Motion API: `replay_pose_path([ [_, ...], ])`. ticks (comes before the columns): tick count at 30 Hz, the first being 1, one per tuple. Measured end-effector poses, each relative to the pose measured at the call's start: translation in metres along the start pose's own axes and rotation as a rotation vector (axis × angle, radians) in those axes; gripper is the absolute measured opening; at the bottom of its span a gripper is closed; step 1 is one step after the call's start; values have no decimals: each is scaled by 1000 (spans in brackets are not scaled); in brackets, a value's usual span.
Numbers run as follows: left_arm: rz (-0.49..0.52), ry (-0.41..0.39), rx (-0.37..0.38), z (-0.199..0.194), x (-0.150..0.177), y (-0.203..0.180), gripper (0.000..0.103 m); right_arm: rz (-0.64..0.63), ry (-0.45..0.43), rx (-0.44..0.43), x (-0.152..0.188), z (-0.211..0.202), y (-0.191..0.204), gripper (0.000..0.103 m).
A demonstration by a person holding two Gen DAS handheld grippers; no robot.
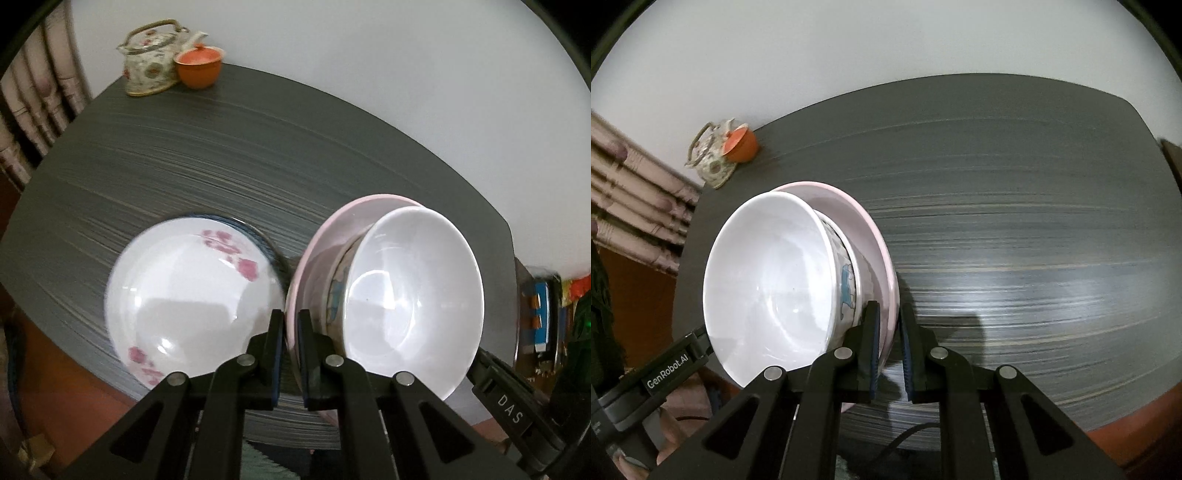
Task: Organize plates and bowls
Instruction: 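Carry the bowl stack onto the pink-flowered plate stack and lower it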
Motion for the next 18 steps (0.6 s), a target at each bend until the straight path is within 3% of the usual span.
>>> replay_pose_path([
  [18,-143,-40,-70,-23,-28,94,5,-142,67,-68,-15,37,96,13],
])
Point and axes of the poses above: each gripper's, at about its wrist camera, not at the fingertips, and z roughly the way its jaws point, y to its left, x to its underside, the point moved 1 cm from there along z, roughly the way its jaws point, and after that the axes turned 13 degrees about -z, right-handed, at the moved point
